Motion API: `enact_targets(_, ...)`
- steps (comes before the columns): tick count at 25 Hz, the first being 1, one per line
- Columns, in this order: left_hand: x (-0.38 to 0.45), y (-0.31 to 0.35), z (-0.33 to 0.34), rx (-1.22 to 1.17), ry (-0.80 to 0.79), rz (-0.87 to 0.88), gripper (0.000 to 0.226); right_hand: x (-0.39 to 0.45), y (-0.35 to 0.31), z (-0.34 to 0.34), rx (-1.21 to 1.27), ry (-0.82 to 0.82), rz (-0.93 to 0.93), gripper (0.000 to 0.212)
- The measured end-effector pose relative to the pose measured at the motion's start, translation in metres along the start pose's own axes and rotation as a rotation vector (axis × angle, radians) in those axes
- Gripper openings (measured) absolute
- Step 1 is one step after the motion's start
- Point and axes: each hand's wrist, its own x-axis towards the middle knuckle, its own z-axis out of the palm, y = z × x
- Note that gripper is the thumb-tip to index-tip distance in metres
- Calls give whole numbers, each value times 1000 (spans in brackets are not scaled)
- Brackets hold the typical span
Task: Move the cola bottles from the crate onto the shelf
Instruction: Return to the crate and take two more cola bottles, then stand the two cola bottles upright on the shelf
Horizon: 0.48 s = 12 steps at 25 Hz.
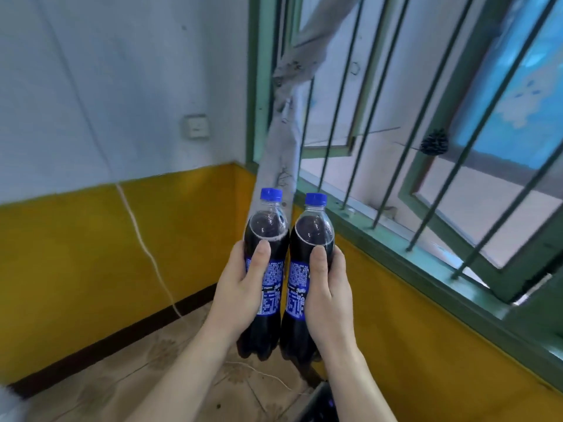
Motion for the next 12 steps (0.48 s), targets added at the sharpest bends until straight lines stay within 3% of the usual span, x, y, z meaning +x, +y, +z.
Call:
enact_targets(4, -23, 14, -58, 23, 143, 11, 38, -22, -12, 50, 33, -137, -29, 56)
enact_targets(12, -99, 41, -181, 108, 442, 59, 35, -104, -43, 154, 105, -453, -69, 63)
